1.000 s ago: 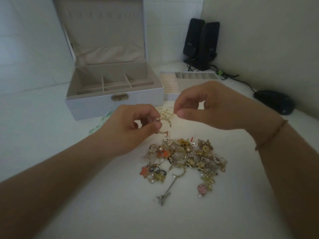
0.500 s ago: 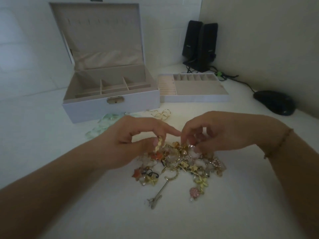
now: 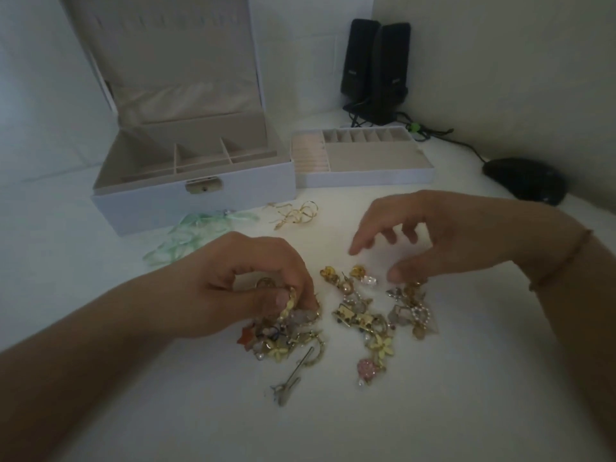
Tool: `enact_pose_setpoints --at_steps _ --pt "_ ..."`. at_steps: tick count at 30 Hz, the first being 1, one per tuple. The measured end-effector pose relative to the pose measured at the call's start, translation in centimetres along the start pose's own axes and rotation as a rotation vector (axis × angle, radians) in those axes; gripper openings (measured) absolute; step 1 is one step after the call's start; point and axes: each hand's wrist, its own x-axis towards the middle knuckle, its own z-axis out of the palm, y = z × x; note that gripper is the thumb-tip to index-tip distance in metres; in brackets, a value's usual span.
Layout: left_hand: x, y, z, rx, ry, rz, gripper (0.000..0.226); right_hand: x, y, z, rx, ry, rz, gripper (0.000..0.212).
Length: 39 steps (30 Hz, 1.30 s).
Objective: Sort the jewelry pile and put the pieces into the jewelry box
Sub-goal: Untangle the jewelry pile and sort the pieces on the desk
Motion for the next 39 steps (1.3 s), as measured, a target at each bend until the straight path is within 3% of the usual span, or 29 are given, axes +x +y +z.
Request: enact_pose_setpoints --at_steps 3,6,10,14,16,20,24,29,34,39 --pt "-0.2 -0.3 -0.3 -0.059 0.014 -0.047 0.013 0.7 -0.9 1.1 -0.005 -0.066 -0.055 0.044" --pt "-0.4 -0.4 -0.4 -0.164 0.063 -0.091 0.013 0.5 -1.3 1.1 0.041 -0.122 -0.049 0.039" --pt "-0.4 -0.5 -0.2 -0.327 0.113 -0.107 0.015 -0.5 -1.0 -0.2 0.093 -0.063 -0.025 0.043" --pt "-0.3 -0.7 -0.3 -0.349 0.173 -0.102 0.016 -1.6 0.4 -1.2 0.048 0.042 0.071 0.044" --pt "-0.2 -0.7 -0.4 -0.332 0.242 -0.110 0.032 -1.8 0.8 -1.4 0.050 0.011 0.125 0.042" --pt "0.0 -1.0 -0.8 -0.311 0.347 -0.144 0.033 -1.5 0.9 -1.0 0.134 -0.076 0.168 0.040" --pt "0.1 -1.5 -1.1 -0.235 0.389 -0.198 0.015 -1.0 -0.6 -0.4 0.122 -0.106 0.111 0.038" --pt "0.3 -1.9 -1.3 -0.183 0.434 -0.254 0.012 0.7 -3.3 1.1 -0.073 0.238 -0.133 0.030" --pt "0.3 -2.0 -1.6 -0.155 0.515 -0.268 0.010 3.2 -5.1 4.8 -0.294 0.079 -0.273 0.037" --pt "0.2 -2.1 -1.8 -0.142 0.510 -0.267 0.027 2.7 -5.0 4.2 -0.262 0.074 -0.252 0.018"
